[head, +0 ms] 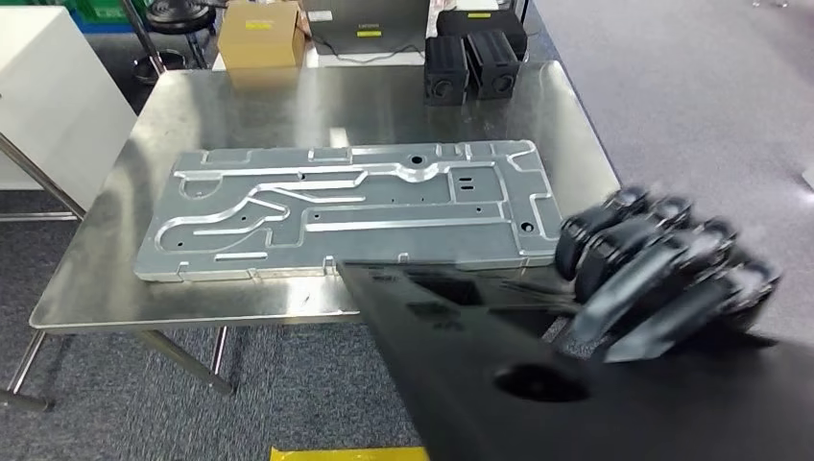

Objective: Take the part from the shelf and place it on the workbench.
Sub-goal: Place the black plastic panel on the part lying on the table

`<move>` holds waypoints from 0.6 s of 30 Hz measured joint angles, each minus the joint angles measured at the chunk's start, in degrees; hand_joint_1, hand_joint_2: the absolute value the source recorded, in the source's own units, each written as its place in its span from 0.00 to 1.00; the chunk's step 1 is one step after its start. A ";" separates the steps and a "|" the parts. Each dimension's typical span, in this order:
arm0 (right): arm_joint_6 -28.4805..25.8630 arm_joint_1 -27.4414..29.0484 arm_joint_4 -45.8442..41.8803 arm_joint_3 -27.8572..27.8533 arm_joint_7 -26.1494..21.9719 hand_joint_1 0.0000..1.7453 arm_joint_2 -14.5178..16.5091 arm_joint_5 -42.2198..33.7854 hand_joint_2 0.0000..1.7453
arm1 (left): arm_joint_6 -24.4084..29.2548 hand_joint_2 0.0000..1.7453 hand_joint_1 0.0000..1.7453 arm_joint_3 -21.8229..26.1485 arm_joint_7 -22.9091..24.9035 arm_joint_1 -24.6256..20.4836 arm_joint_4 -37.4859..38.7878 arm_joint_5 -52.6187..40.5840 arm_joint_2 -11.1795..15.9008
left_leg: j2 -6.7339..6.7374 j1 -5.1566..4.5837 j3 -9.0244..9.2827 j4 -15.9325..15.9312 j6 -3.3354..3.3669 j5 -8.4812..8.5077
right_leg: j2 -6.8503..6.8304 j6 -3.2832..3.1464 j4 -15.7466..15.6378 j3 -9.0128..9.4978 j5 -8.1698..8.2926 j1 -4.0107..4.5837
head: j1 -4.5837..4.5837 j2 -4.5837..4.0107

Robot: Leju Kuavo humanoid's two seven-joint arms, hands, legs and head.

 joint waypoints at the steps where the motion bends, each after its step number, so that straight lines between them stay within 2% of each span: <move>1: 0.42 -1.18 0.38 -0.82 0.78 0.98 0.14 -0.09 1.00 | -0.17 0.00 0.00 0.10 -0.09 0.03 0.00 -0.05 0.02 | 0.00 -0.19 -0.07 -0.01 0.53 -0.11 | 0.00 0.29 0.16 -0.05 -0.18 0.00 | -0.02 0.00; 3: 0.97 -3.25 1.43 -2.17 2.13 0.98 0.43 0.02 1.00 | -0.43 0.00 0.00 0.28 -0.24 0.07 -0.01 -0.15 0.07 | -0.03 -0.24 0.06 -0.09 1.44 0.54 | -0.04 0.87 0.46 -0.16 -0.64 -0.15 | -0.01 0.00; 5: 1.22 -4.92 2.76 -3.33 2.82 0.98 0.59 0.33 1.00 | -0.56 0.00 0.00 0.39 -0.35 -0.08 -0.01 -0.19 0.10 | -0.01 -0.19 0.24 -0.33 2.10 0.63 | -0.18 1.40 3.13 -1.32 -2.41 -0.33 | 0.06 0.00; 8: 0.91 -6.36 5.57 -4.71 3.71 0.98 0.70 2.08 1.00 | -0.75 0.00 0.00 0.55 -0.63 -0.16 -0.01 -0.22 0.24 | 0.00 -0.29 0.41 -0.39 2.65 0.39 | -0.27 1.89 13.30 -6.68 -6.72 -0.51 | 0.13 0.00; 9: 0.54 -6.54 6.93 -5.14 4.11 0.98 0.73 3.13 1.00 | -0.79 0.00 0.00 0.65 -0.70 -0.14 -0.01 -0.22 0.28 | -0.03 -0.34 0.50 -0.39 2.73 0.28 | -0.28 1.94 15.53 -8.09 -6.99 -0.58 | 0.11 0.00; 10: -0.07 -6.66 8.39 -5.57 4.47 0.98 0.76 4.45 1.00 | -0.81 0.00 0.00 0.75 -0.74 -0.13 -0.01 -0.22 0.30 | -0.07 -0.37 0.62 -0.38 2.76 0.16 | -0.28 1.91 15.74 -8.52 -6.17 -0.62 | 0.11 0.00; 11: -0.97 -6.83 10.19 -6.09 4.93 0.98 0.77 6.33 1.00 | -0.82 0.00 0.00 0.86 -0.77 -0.12 -0.01 -0.22 0.31 | -0.15 -0.39 0.79 -0.37 2.74 0.05 | -0.28 1.77 13.83 -7.90 -4.43 -0.64 | 0.12 0.00; 13: -3.80 -7.74 14.48 -7.08 5.82 0.98 0.77 11.37 1.00 | -0.82 0.00 0.00 1.14 -0.85 -0.12 -0.01 -0.25 0.30 | -0.31 -0.52 1.06 -0.35 2.55 -0.20 | -0.29 1.19 6.38 -4.67 -0.41 -0.43 | 0.12 0.00; 14: -5.56 -8.45 16.88 -7.43 6.33 0.98 0.78 14.29 1.00 | -0.82 0.00 0.00 1.34 -0.94 -0.13 -0.01 -0.26 0.29 | -0.34 -0.61 1.10 -0.32 2.37 -0.30 | -0.32 0.92 3.21 -3.29 0.77 -0.26 | 0.11 0.00; 15: -7.37 -9.23 19.30 -7.61 6.94 0.98 0.79 17.40 1.00 | -0.83 0.00 0.00 1.56 -1.06 -0.13 -0.01 -0.28 0.29 | -0.35 -0.66 1.09 -0.32 2.13 -0.38 | -0.32 0.71 1.21 -2.43 1.26 -0.06 | 0.10 0.00; 18: -12.92 -11.72 27.84 -7.45 10.21 0.98 0.84 28.27 1.00 | -1.01 0.00 0.00 2.10 -1.48 -0.16 -0.01 -0.47 0.31 | -0.29 -0.61 1.19 -0.55 1.21 -0.54 | -0.29 0.25 0.01 -1.97 1.26 0.06 | 0.06 0.00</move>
